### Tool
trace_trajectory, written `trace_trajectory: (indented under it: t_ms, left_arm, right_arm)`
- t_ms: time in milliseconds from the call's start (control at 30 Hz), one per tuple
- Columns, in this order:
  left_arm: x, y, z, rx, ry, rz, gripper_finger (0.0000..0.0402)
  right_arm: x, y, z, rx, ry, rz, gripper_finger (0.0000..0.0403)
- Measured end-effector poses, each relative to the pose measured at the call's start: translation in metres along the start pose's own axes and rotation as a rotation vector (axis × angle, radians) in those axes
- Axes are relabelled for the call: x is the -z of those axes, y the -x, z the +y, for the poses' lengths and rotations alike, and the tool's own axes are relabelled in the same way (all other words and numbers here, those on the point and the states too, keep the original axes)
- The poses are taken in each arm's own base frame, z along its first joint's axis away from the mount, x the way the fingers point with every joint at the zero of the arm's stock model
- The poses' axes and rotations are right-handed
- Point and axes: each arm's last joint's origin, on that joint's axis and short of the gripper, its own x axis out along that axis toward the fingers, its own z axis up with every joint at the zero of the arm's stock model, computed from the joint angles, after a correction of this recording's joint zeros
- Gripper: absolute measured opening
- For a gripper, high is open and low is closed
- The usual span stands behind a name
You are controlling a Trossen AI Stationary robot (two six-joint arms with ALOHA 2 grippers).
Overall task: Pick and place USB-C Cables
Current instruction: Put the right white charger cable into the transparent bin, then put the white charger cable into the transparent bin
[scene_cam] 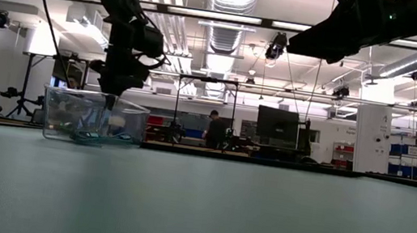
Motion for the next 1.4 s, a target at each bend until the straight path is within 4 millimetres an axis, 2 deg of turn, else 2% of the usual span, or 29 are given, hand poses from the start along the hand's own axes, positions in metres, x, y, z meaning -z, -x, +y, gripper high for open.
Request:
trace_trajectory:
  t_ms: [267, 533, 800, 1167, 1400]
  left_arm:
    - [-0.001, -0.002, -0.001, 0.013, 0.029, -0.017, 0.0015]
    - [0.010, -0.017, -0.006, 0.027, 0.019, 0.024, 0.0015]
    - [0.013, -0.022, -0.009, 0.027, 0.016, 0.025, 0.0016]
    - [0.016, -0.028, -0.011, 0.027, 0.016, 0.022, 0.0058]
    - [0.015, -0.027, -0.011, 0.026, 0.016, 0.016, 0.0063]
  right_arm:
    - [0.000, 0.000, 0.000, 0.000, 0.000, 0.000, 0.0203]
    - [0.000, 0.000, 0.000, -0.001, 0.001, 0.003, 0.0203]
    - [0.000, 0.000, 0.000, -0.001, 0.001, 0.003, 0.0203]
    - [0.000, 0.000, 0.000, -0.001, 0.001, 0.003, 0.0203]
    - [0.000, 0.000, 0.000, -0.001, 0.002, 0.004, 0.0203]
